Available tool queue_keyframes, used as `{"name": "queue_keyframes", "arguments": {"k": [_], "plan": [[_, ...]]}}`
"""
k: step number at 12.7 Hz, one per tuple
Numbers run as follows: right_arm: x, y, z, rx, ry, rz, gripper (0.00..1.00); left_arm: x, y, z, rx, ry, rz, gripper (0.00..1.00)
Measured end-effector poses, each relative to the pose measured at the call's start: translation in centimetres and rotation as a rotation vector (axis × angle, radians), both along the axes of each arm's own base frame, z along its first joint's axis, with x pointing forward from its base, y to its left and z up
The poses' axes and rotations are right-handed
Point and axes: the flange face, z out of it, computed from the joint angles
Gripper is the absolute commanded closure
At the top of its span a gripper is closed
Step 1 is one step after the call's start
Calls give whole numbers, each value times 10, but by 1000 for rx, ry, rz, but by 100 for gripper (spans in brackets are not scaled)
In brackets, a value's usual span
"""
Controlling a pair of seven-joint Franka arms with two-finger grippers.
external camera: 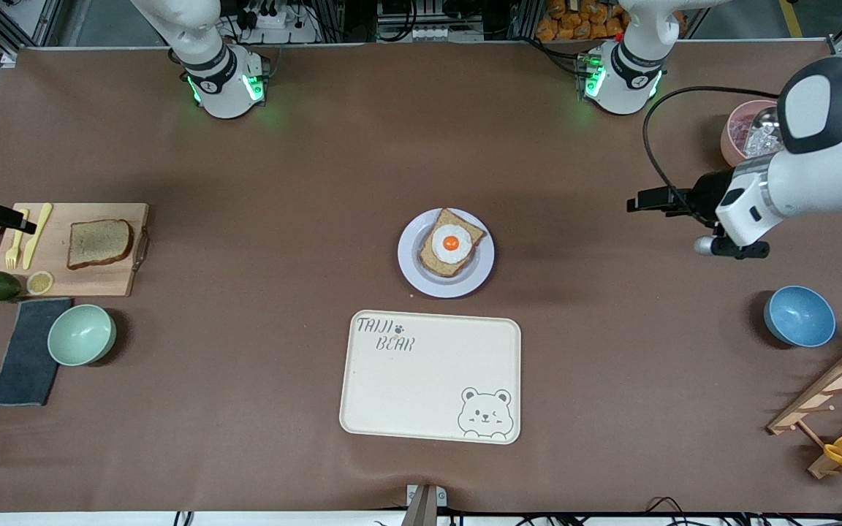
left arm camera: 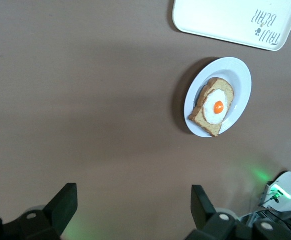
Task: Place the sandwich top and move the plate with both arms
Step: 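Move the left gripper toward the plate while the right gripper reaches the bread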
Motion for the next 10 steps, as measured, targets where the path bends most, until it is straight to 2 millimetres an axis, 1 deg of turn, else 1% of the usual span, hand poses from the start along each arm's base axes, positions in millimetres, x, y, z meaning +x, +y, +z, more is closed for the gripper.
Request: {"name": "queue_keyframes", "arguments": {"k": [1, 2, 3, 4, 5, 6, 7, 8, 10], "plan": [[-2, -9, -17, 11, 2, 23, 15, 3, -6, -8, -13, 5, 0, 0], [-5, -17, -36, 25, 12, 34, 21, 5, -12, -15, -37, 16, 7, 0], [-8, -26, -53, 40, 22, 44, 24, 7, -15, -21, -65, 26, 18, 0], [-11, -34, -69, 55, 33, 50, 25, 11, -15, -28, -85, 29, 19, 0], [-12, -39, -80, 67, 42, 54, 28, 17, -14, -36, -98, 27, 10, 0], [-12, -42, -89, 72, 47, 51, 32, 23, -12, -45, -110, 25, -5, 0], [-11, -43, -98, 75, 49, 49, 35, 31, -11, -55, -123, 26, -21, 0], [-12, -43, -108, 87, 56, 42, 36, 37, -12, -65, -133, 32, -32, 0], [-15, -44, -129, 116, 69, 23, 40, 45, -20, -83, -168, 58, -28, 0]]}}
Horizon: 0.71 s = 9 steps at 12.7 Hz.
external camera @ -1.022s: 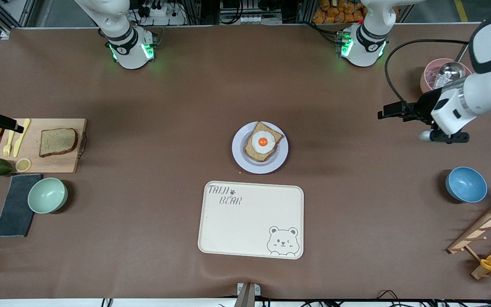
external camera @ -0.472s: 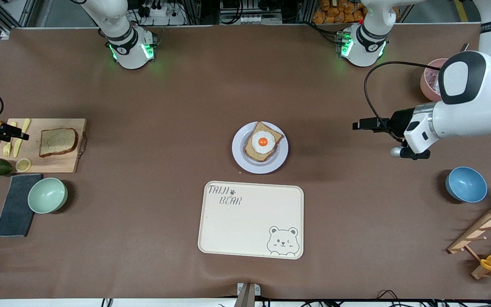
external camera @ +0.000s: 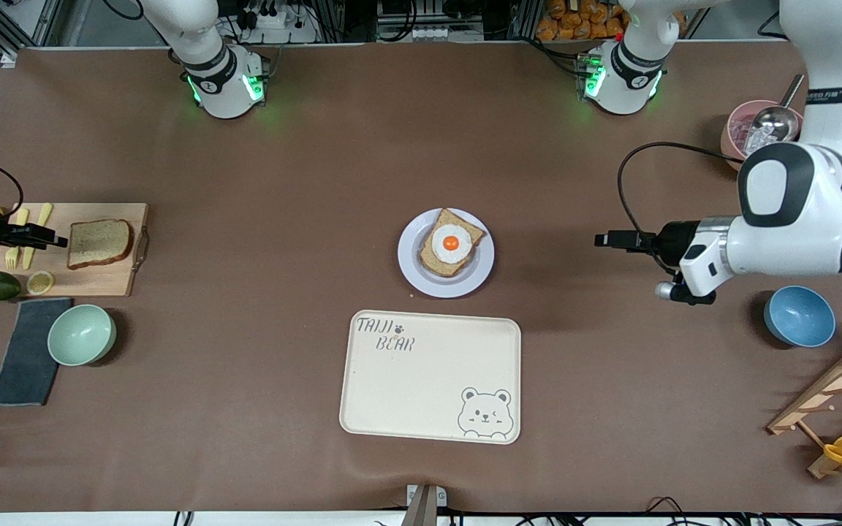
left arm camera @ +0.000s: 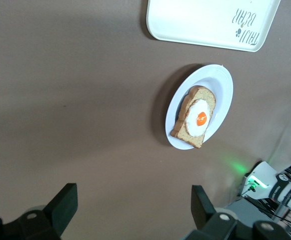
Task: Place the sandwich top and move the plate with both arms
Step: 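Move the left gripper toward the plate while the right gripper reaches the bread, then grasp the plain bread slice on the cutting board with the right gripper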
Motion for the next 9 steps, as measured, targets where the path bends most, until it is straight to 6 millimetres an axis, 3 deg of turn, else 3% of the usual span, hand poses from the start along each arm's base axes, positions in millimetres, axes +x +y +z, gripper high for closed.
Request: {"name": "queue_keyframes", "arguments": {"k": [2, 3, 7, 9], "plan": [[-1, 0, -15, 18, 10, -10, 42, 5, -7, -10, -51, 23, 25, 0], [-1, 0, -20, 23, 13, -11, 49, 6, -7, -12, -56, 27, 28, 0], [-1, -1, -33, 24, 2, 17, 93, 4, -19, -13, -57, 28, 10, 0], [0, 0, -34, 28, 1, 18, 100, 4, -25, -14, -55, 23, 4, 0]]}}
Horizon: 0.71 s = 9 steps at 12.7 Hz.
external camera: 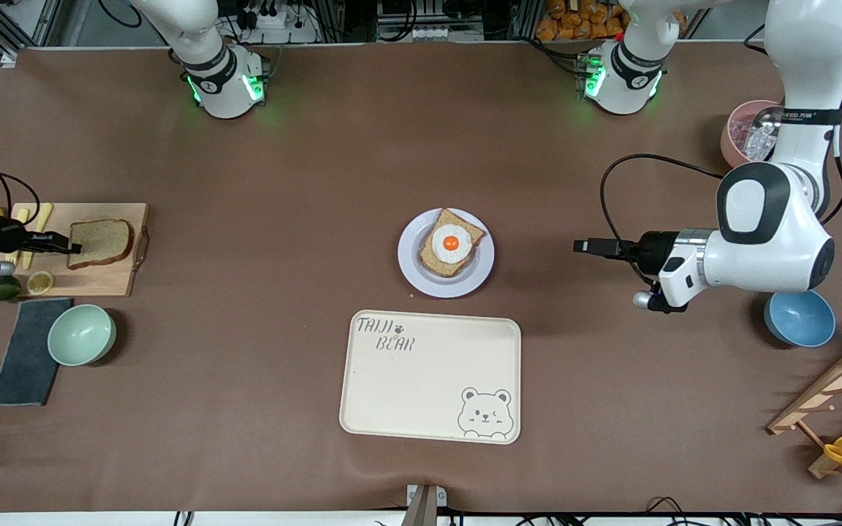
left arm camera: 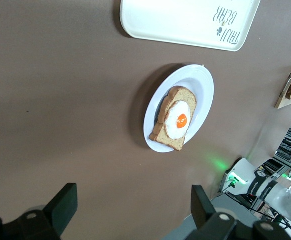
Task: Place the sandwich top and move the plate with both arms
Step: 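Grasp the plain bread slice on the cutting board with the right gripper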
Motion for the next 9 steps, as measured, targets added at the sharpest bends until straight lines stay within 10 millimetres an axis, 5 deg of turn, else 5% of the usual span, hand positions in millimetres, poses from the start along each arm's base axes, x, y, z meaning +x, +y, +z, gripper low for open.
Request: {"name": "queue_keyframes", "arguments": {"k": [6, 9], "plan": [[7, 5, 7, 29, 12, 23, 100, 2, -2, -6, 4, -5, 5, 0], [26, 17, 41, 117, 94, 42, 100, 4, -2, -9, 0, -9, 18, 0]]}}
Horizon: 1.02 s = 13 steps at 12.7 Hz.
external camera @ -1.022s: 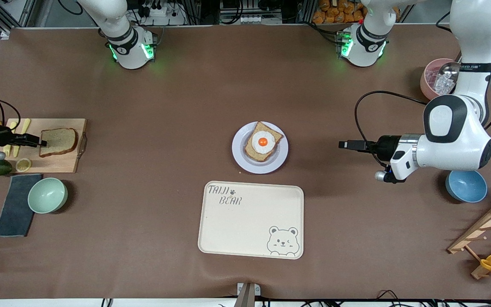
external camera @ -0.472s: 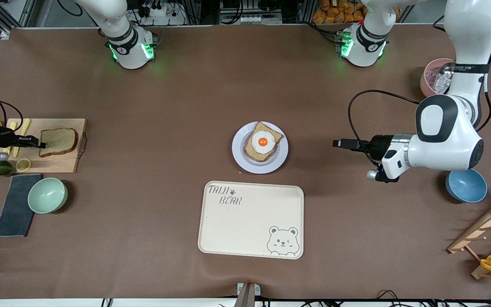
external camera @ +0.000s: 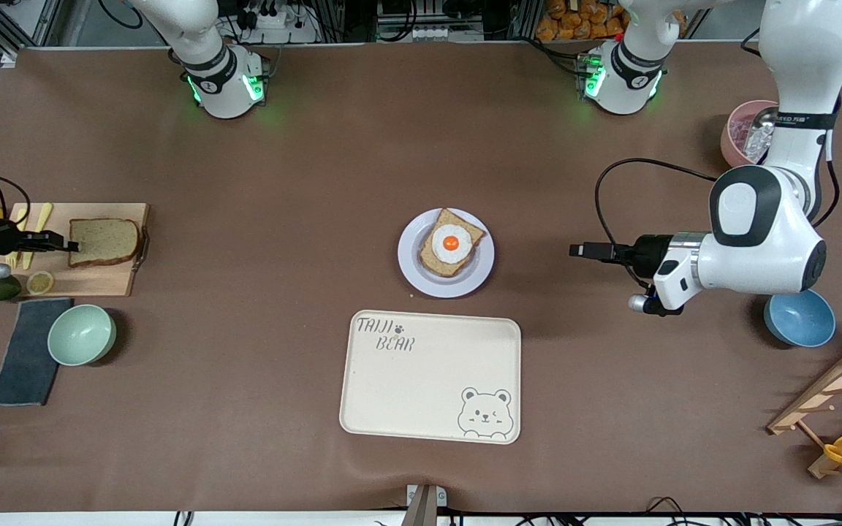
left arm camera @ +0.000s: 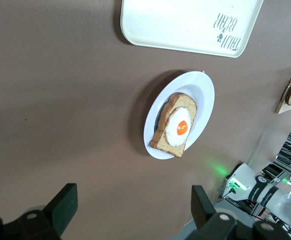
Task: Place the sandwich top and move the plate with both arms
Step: 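Grasp the plain bread slice on the cutting board with the right gripper, then carry the bread slice over the egg toast plate with the right gripper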
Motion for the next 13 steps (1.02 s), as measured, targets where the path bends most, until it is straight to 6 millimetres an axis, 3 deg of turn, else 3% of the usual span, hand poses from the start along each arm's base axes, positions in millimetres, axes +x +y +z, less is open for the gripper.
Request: {"name": "queue_keyframes", "arguments": {"k": [3, 6, 9, 13], "plan": [[30, 36, 45, 19, 26, 48, 100, 3, 1, -11, 3, 3, 13, 0], [51, 92, 65, 91, 67, -3, 100, 7, -2, -23, -41, 17, 67, 0], [77, 168, 76, 153, 109, -84, 100, 8, -5, -32, -78, 39, 99, 0], [93, 258, 69, 204, 121, -206, 100, 8, -6, -37, -81, 47, 102, 0]]}}
